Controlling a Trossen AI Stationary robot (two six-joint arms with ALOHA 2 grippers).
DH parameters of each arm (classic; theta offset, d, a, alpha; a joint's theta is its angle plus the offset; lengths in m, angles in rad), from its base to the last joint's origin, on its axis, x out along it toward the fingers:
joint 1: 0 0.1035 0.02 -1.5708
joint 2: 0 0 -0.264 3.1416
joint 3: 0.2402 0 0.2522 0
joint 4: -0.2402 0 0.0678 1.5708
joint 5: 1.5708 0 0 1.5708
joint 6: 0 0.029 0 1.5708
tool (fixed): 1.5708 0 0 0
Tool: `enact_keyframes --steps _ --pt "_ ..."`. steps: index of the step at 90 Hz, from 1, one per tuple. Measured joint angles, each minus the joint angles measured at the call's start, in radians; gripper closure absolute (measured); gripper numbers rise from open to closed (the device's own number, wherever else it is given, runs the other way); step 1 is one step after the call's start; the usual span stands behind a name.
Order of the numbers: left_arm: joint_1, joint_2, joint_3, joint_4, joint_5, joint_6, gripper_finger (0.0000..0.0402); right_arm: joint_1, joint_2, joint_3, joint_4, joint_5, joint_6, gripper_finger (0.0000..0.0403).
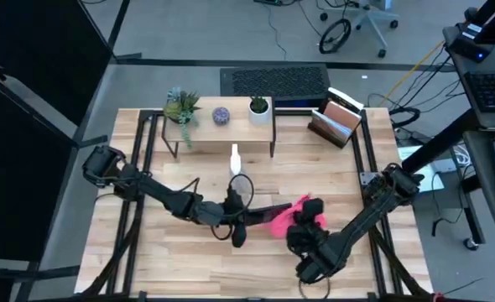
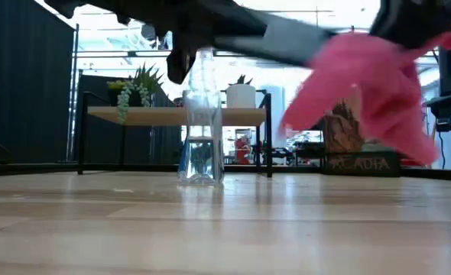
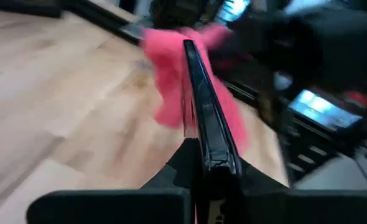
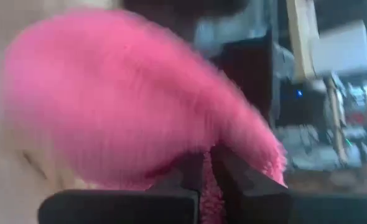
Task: Apply microfiber cloth
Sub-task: Wipe the black cellphone with the pink microfiber cloth
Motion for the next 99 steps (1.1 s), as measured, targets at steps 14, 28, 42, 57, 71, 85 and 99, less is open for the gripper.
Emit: enact_keyframes --steps 14,28,42,57,71,85,99 --pt "0.000 -0.001 0.000 -0.013 -0.016 0.001 0.0395 0.052 0.000 0.006 -0.081 -0.021 0.197 0.0403" --pt "0.002 -0.001 0.000 -0.025 -0.031 0.002 0.0395 0.071 -0.006 0.022 -0.081 -0.062 0.230 0.0403" --pt "0.004 -0.001 0.000 -0.062 -0.077 0.000 0.0395 0.075 -0.006 0.092 -0.022 -0.014 0.138 0.0403" --pt "0.011 -0.001 -0.001 -0.065 -0.094 -0.004 0.0395 0.045 -0.008 0.132 0.234 0.255 -0.060 0.0403" --pt "0.011 -0.001 -0.001 -0.066 -0.093 0.001 0.0395 -0.040 -0.005 0.131 0.491 0.329 -0.344 0.0403" --pt "-0.001 -0.001 -0.001 -0.037 -0.057 0.047 0.0395 -0.113 -0.002 0.105 0.620 0.273 -0.494 0.0403" --pt "-0.016 0.002 -0.003 -0.040 -0.049 0.073 0.0395 -0.120 -0.003 0.066 0.605 0.211 -0.469 0.0403"
